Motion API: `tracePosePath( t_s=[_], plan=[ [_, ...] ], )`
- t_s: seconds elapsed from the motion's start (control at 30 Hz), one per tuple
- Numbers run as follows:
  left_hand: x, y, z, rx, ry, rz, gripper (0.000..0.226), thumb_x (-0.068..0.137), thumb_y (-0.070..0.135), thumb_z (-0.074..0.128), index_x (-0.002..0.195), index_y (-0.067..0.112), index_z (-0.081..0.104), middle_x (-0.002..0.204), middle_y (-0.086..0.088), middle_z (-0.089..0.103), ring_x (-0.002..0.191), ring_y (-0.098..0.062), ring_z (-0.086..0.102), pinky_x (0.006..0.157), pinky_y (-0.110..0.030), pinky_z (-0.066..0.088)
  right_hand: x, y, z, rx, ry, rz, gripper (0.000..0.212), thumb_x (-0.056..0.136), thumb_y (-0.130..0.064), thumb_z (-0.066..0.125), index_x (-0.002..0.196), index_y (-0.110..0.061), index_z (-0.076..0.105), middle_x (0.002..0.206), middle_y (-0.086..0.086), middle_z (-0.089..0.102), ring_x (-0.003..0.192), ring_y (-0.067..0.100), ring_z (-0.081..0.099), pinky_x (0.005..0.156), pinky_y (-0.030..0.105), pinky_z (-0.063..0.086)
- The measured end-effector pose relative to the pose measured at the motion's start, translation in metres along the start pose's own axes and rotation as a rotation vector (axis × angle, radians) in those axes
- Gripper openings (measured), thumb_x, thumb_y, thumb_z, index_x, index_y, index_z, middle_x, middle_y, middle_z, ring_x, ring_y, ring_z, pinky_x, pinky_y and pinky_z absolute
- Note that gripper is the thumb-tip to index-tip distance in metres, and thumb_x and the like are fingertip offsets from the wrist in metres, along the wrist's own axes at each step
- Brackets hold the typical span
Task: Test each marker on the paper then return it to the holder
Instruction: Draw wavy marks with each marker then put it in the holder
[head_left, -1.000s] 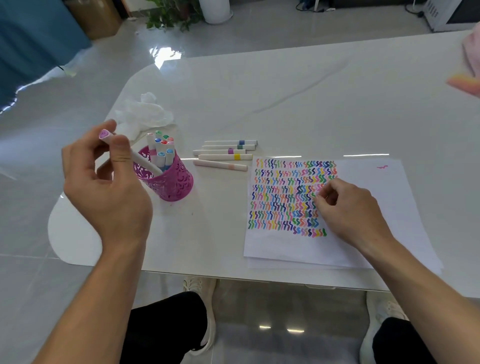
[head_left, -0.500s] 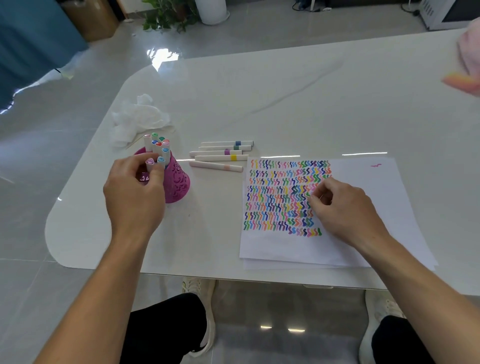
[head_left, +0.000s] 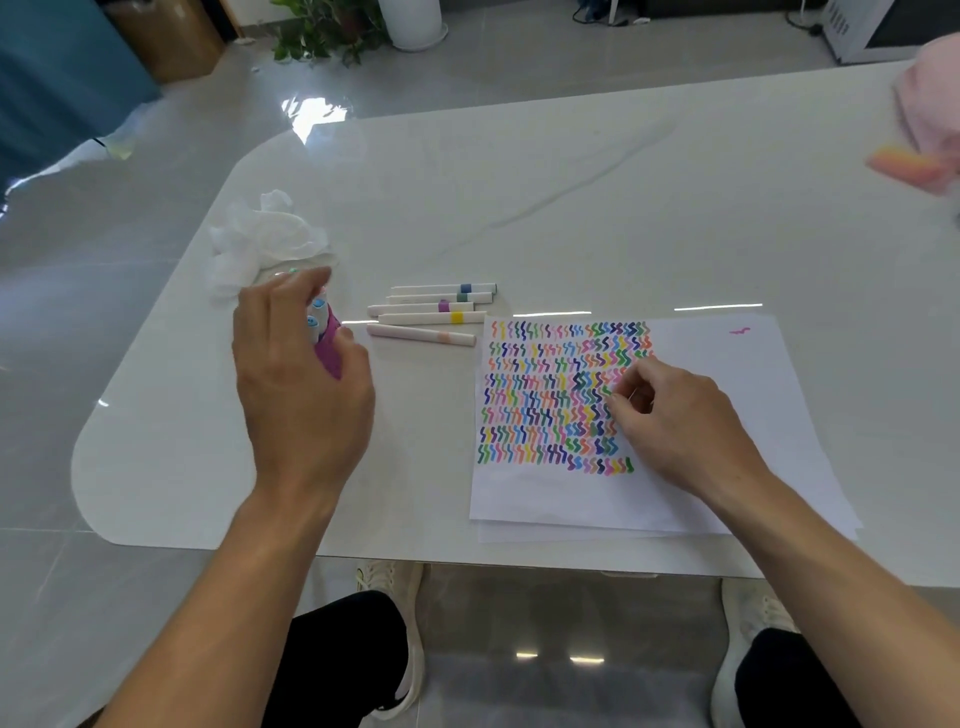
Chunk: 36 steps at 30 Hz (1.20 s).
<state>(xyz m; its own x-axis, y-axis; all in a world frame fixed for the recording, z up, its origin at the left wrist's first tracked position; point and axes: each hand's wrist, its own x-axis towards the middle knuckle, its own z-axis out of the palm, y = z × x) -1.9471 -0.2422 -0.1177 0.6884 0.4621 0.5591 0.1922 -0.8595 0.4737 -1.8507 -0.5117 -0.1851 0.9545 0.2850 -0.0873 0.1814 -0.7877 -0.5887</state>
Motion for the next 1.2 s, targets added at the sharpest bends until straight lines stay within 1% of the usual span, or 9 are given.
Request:
tracePosePath(
  t_s=[0.1,0.33,0.5,0.67,0.73,0.8,0.9,1.0,1.2],
  plan=[
    [-0.005,0.009,0.008,-0.021,-0.03,0.122,0.042,0.087,-0.003,0.064,0.127,0.01,0.059,0.124,-0.007,0.059,0.116,-0.021,0.053,0.098,-0.035,0.049,0.0,0.0,-0.001,-0.002,-0.007,0.0,0.009,0.1,-0.027,0.065,0.094,-0.02,0.065,0.087,-0.003,0.068,0.077,0.015,0.063,0.058,0.022,0.042],
    [-0.011,0.018,0.033,-0.049,-0.286,0.162,0.027,0.091,0.005,0.065,0.117,0.014,0.066,0.113,0.0,0.064,0.103,-0.017,0.06,0.088,-0.03,0.051,0.0,-0.002,-0.004,0.014,-0.022,0.006,0.009,0.1,-0.029,0.064,0.095,-0.021,0.065,0.088,-0.005,0.068,0.08,0.016,0.063,0.065,0.028,0.046],
    [-0.01,0.011,0.055,0.06,-0.494,0.07,0.035,0.094,0.006,0.058,0.126,0.018,0.065,0.133,0.004,0.059,0.12,-0.021,0.055,0.095,-0.036,0.047,-0.002,-0.001,-0.007,0.078,0.014,0.033,0.009,0.101,-0.028,0.064,0.097,-0.02,0.061,0.085,-0.009,0.065,0.079,0.014,0.063,0.072,0.035,0.053],
    [-0.017,0.009,0.08,0.136,-0.679,0.048,0.055,0.097,0.005,0.047,0.15,0.02,0.042,0.164,0.002,0.029,0.15,-0.02,0.024,0.12,-0.041,0.026,-0.005,0.004,-0.012,0.107,0.009,0.041,0.009,0.101,-0.029,0.064,0.097,-0.022,0.06,0.084,-0.012,0.063,0.078,0.009,0.062,0.072,0.034,0.055],
    [-0.017,0.01,0.089,0.168,-0.682,0.054,0.054,0.102,0.009,0.043,0.155,0.017,0.036,0.164,-0.001,0.028,0.152,-0.021,0.02,0.123,-0.041,0.023,-0.007,0.006,-0.013,0.113,0.01,0.032,0.008,0.101,-0.028,0.065,0.098,-0.022,0.059,0.083,-0.013,0.062,0.077,0.009,0.062,0.072,0.032,0.055],
    [-0.015,0.011,0.094,0.18,-0.626,0.062,0.049,0.101,0.008,0.045,0.15,0.013,0.044,0.156,-0.005,0.041,0.145,-0.026,0.031,0.118,-0.042,0.03,-0.009,0.007,-0.014,0.117,0.012,0.02,0.007,0.101,-0.027,0.065,0.099,-0.023,0.059,0.081,-0.014,0.061,0.075,0.008,0.061,0.071,0.031,0.053],
    [-0.014,0.015,0.094,0.177,-0.525,0.046,0.03,0.098,0.008,0.054,0.127,0.012,0.063,0.131,-0.007,0.06,0.125,-0.029,0.047,0.099,-0.044,0.044,-0.01,0.008,-0.015,0.125,0.005,0.015,0.007,0.101,-0.028,0.065,0.101,-0.022,0.06,0.082,-0.013,0.062,0.077,0.007,0.061,0.072,0.031,0.053],
    [-0.015,0.019,0.094,0.177,-0.496,0.031,0.017,0.096,0.01,0.059,0.109,0.012,0.07,0.113,-0.005,0.065,0.113,-0.026,0.052,0.084,-0.041,0.048,-0.011,0.01,-0.017,0.142,-0.008,0.017,0.009,0.101,-0.029,0.065,0.104,-0.021,0.061,0.086,-0.012,0.063,0.08,0.008,0.062,0.075,0.033,0.056],
    [-0.014,0.022,0.09,0.17,-0.481,0.023,0.015,0.096,0.011,0.062,0.107,0.012,0.073,0.108,-0.005,0.066,0.11,-0.025,0.052,0.082,-0.039,0.046,-0.01,0.011,-0.017,0.14,-0.012,0.007,0.01,0.101,-0.028,0.064,0.107,-0.02,0.061,0.088,-0.01,0.063,0.081,0.009,0.062,0.076,0.033,0.055]
  ],
)
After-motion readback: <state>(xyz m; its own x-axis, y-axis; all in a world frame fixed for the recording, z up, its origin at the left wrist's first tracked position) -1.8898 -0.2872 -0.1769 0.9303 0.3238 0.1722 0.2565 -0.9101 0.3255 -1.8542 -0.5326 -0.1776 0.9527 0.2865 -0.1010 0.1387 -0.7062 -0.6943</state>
